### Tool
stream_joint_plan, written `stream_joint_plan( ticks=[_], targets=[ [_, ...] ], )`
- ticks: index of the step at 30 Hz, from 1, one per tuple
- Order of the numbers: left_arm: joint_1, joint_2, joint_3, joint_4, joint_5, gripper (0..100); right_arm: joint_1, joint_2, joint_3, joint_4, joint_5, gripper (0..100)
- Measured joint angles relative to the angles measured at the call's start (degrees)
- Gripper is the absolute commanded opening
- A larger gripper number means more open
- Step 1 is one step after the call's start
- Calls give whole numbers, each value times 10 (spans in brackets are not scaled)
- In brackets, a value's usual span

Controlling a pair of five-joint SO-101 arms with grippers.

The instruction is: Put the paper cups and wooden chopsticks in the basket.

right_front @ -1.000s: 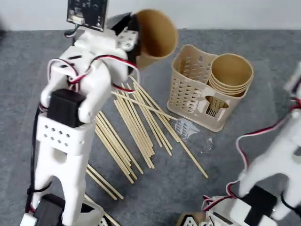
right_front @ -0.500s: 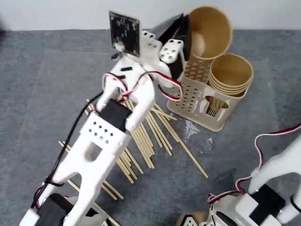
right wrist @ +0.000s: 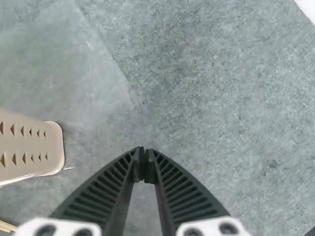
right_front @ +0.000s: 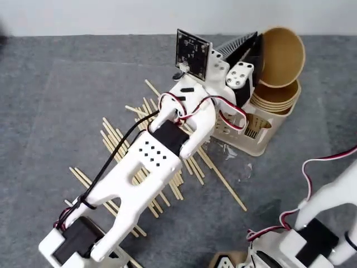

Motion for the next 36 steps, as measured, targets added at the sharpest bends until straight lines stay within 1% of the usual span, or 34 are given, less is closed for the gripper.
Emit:
stream_joint_plan(
  ticks=[14, 21, 23, 25, 27, 29, 32, 36],
  targets=[
    [54, 19, -20, 6, 2, 14, 6, 2, 0, 0, 5, 9],
    [39, 63, -21, 6, 0, 17, 10, 2, 0, 0, 7, 9],
    [24, 75, -21, 6, 2, 57, 11, 2, 0, 0, 7, 9],
    [12, 83, -21, 13, 2, 134, 11, 2, 0, 1, 7, 9],
    [5, 83, -21, 40, 2, 199, 11, 2, 0, 1, 7, 9],
    [3, 82, -21, 84, 0, 229, 11, 2, 0, 1, 7, 9],
    [3, 54, -21, 167, -4, 230, 11, 2, 0, 1, 7, 9],
    [0, -29, -21, 268, -47, 228, 11, 2, 0, 1, 7, 9]
  ],
)
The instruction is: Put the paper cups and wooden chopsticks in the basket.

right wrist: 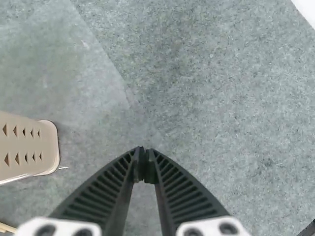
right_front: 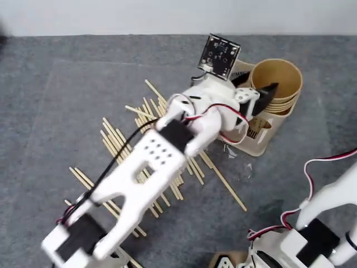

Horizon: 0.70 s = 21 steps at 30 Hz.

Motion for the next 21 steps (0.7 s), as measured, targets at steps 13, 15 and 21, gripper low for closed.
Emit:
stream_joint_plan(
  ticks=[13, 15, 21],
  targets=[
    [-218, -326, 0, 282, -103, 228, -48, 0, 0, 0, 0, 10],
    [-274, -357, 0, 328, -121, 228, -69, -4, 0, 0, 1, 10],
    [-459, -384, 0, 444, -188, 228, -159, -82, 0, 0, 30, 10]
  ],
)
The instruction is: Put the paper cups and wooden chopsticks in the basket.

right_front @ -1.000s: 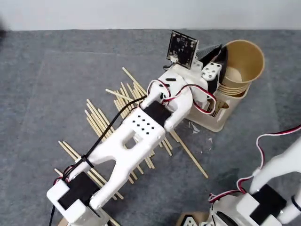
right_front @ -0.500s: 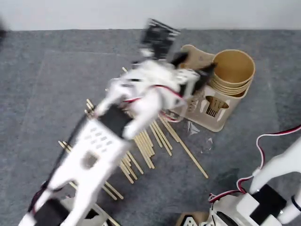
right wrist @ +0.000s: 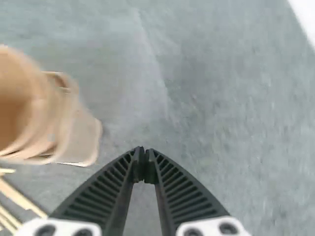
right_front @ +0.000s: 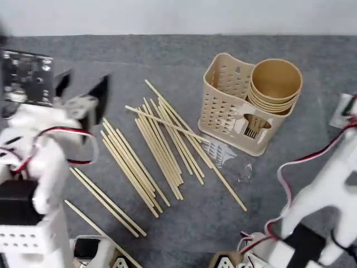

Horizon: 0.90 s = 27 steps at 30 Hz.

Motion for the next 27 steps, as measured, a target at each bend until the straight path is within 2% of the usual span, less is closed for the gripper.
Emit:
stream_joint_plan(
  ticks=[7, 11, 17, 23, 27],
  targets=[
    [-150, 17, 28, 87, -47, 228, -185, -45, 30, 0, 4, 14],
    [-205, 18, 102, 84, -48, 228, -315, -42, 34, 0, 4, 15],
    [-269, 19, 212, 26, -48, 228, -484, 27, 34, 0, 4, 17],
    [-293, 19, 292, -17, -48, 228, -573, 151, 35, -4, 12, 136],
    [-293, 19, 337, -42, -48, 228, -585, 222, 35, -42, 47, 163]
  ],
)
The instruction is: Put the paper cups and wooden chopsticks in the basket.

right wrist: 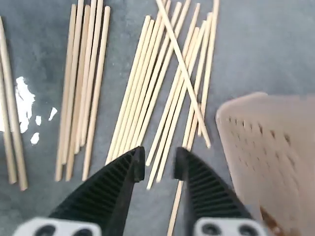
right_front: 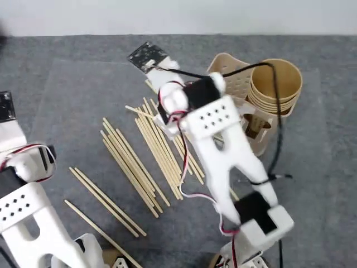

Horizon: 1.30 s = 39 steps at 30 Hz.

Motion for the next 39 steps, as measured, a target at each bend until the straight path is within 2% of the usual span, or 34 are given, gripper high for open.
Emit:
stream_joint_plan(
  ticks=[3, 8, 16, 24, 27, 33, 39],
  targets=[
    [-3, 0, 33, -19, 0, 228, -1, 55, 0, -45, 18, 206],
    [-3, 0, 87, -55, 0, 228, -2, 154, 0, -99, 28, 331],
    [-2, 0, 126, -78, 0, 228, 22, 264, 0, -215, 28, 338],
    [-2, 0, 138, -78, 0, 228, 38, 347, 0, -283, 28, 335],
    [-3, 0, 138, -78, 0, 228, 38, 360, -1, -287, 28, 298],
    [-2, 0, 138, -78, 0, 228, 38, 378, -28, -257, 28, 122],
    [-3, 0, 138, -78, 0, 228, 45, 415, -103, -182, 48, 82]
  ],
)
